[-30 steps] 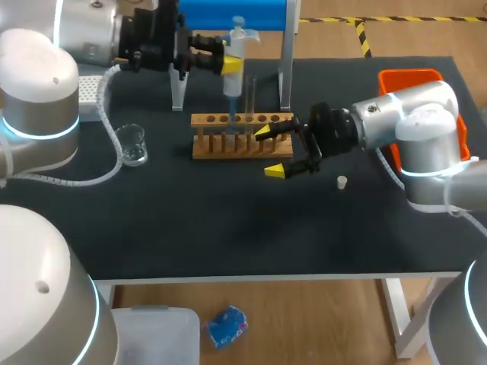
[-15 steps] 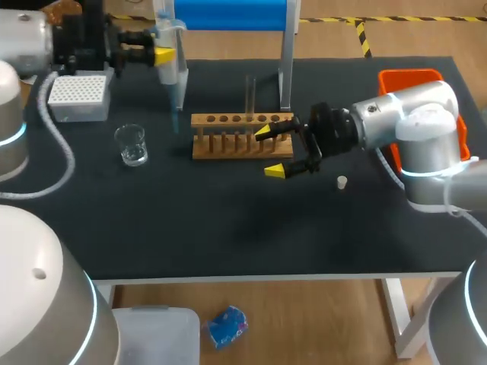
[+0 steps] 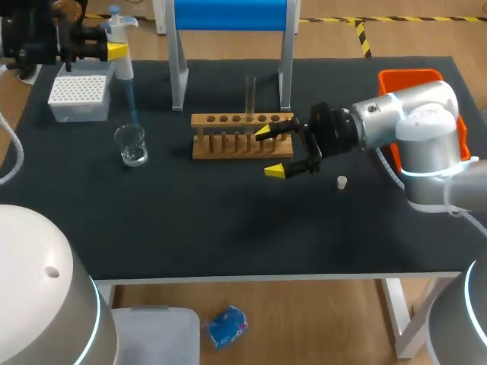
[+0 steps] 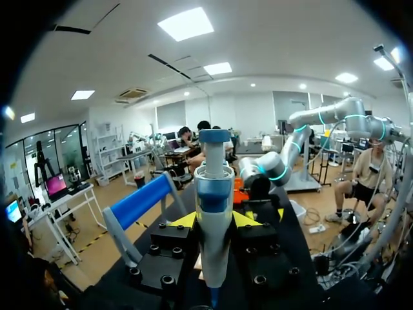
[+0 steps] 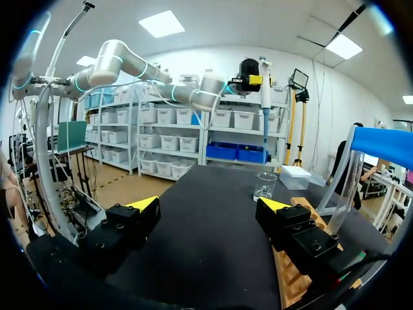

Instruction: Invert the test tube, pick up the pipette, mount the tip to pipette, aspirate from beaker and dispense into the tube, eject the tip, return the pipette, and cap with the stopper.

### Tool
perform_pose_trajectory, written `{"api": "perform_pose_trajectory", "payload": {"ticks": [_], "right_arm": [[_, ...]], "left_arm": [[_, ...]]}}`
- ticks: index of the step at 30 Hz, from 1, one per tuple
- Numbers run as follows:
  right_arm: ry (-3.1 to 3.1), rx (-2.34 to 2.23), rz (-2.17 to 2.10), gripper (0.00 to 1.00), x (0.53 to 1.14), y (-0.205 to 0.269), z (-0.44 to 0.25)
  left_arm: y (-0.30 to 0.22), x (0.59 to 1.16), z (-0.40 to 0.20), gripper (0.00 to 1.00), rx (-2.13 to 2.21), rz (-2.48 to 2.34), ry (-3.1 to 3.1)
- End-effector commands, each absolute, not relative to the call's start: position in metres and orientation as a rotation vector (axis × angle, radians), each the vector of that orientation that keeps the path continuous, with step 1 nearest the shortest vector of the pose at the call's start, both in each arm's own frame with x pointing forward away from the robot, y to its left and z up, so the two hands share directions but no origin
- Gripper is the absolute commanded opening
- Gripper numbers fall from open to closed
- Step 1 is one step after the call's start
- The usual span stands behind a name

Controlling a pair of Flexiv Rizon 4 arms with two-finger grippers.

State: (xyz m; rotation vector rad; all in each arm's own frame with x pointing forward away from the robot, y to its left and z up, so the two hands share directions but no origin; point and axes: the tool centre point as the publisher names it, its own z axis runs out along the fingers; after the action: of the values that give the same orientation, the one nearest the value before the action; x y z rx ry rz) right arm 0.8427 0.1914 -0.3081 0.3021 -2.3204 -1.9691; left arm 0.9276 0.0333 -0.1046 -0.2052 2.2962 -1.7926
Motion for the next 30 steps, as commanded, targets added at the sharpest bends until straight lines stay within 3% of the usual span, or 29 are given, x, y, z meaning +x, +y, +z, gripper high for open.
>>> {"api": "perform_pose_trajectory", "payload": {"ticks": [1,21,30], "right_arm": [[-2.320,0.303,-1.969,1.00,0.843,0.191,-0.308],[-2.320,0.303,-1.969,1.00,0.843,0.191,-0.308],[-2.453,0.237,-1.948,1.00,0.852,0.248,-0.291]], "left_arm": [[0.037,0.929,-0.111,0.00,-0.200,-1.806,2.288],[0.037,0.931,-0.114,0.00,-0.189,-1.801,2.297],[0.037,0.931,-0.114,0.00,-0.189,-1.801,2.297]]}}
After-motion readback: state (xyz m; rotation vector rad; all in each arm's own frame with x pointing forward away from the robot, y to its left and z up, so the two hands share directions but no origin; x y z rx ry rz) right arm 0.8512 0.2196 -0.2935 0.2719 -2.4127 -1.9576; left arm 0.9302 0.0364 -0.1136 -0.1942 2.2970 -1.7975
